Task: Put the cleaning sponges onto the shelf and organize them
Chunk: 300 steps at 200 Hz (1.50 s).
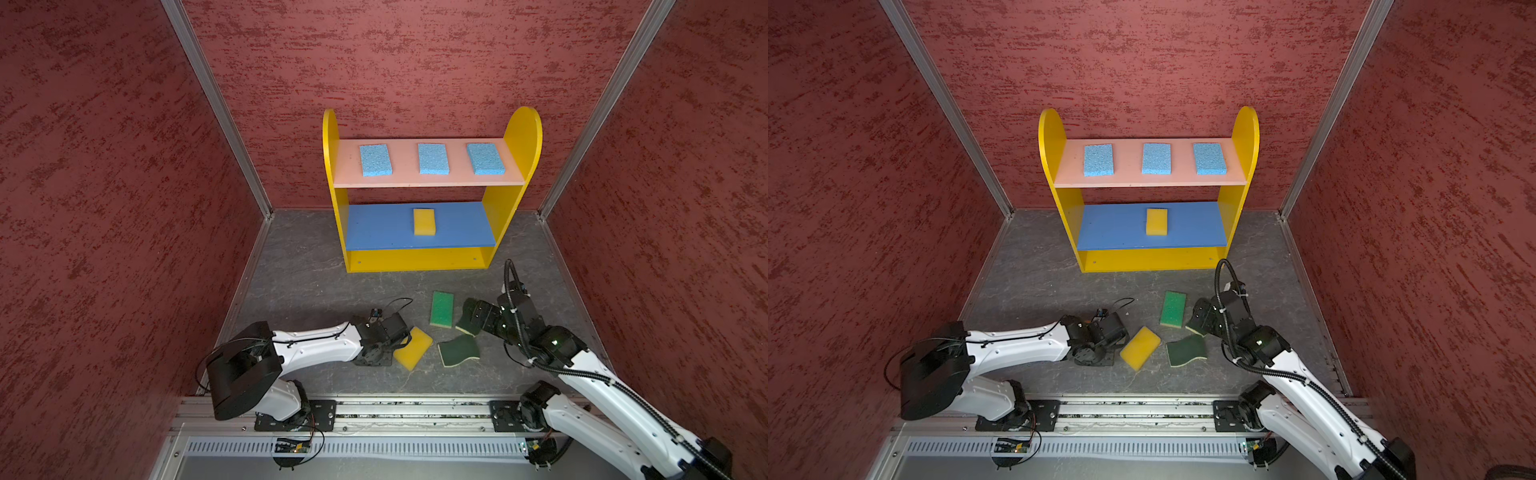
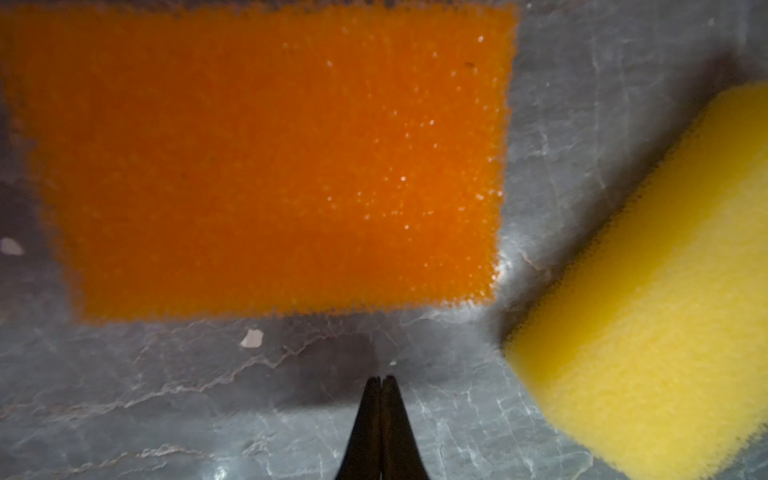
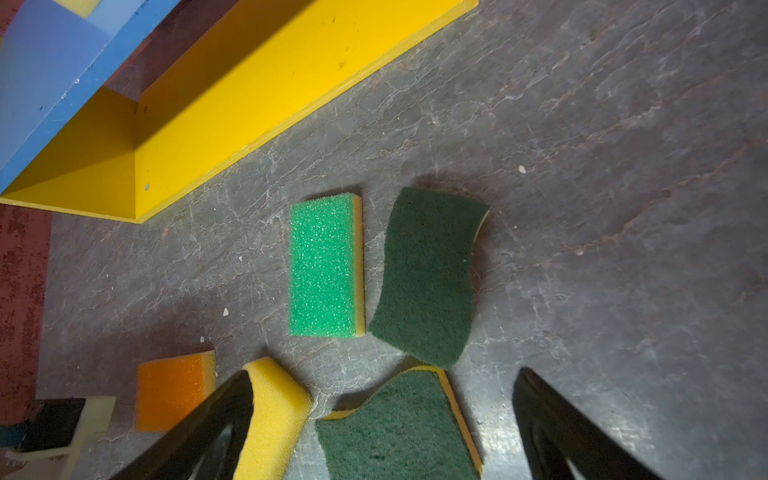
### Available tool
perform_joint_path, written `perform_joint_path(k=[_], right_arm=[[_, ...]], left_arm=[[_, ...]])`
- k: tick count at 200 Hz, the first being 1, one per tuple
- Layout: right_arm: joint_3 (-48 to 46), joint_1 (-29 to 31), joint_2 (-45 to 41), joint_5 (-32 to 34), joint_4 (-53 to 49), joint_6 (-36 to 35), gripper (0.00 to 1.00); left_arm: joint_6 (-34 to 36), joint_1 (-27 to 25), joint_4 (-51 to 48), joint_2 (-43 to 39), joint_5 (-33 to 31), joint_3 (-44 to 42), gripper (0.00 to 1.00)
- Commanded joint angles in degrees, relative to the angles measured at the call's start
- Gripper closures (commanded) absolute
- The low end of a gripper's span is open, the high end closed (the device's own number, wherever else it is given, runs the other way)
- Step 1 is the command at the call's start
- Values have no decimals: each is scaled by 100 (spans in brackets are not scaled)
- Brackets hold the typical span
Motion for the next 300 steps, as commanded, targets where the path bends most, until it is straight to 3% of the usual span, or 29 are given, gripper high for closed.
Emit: perform_joint_path(k=[1,49,134,173,216,260,300], right_arm=[[-67,-27,-114,171,-87,130,1],[-104,-24,-250,248,-193,163,1],[-250,-20,-271,261,-168,234,1],[-222,-30,-219,333,-164,204,1],[196,-26,83,581,-287,-255,1],[382,-26,344,472,-118,-438,1],[279,-24,403,415,60,-460,1]], left_arm=[[119,74,350,174,89,140,96],[270,331,626,333,104,232,96],[530,1480,1465,799,614,494,94],[621,1771,1549,1155,702,910,93],[895,1964,1645,1415,634,1293,89],[1346,2146,1154,1076,277,1334,83],[1496,2501,979,-13,203,759,71]])
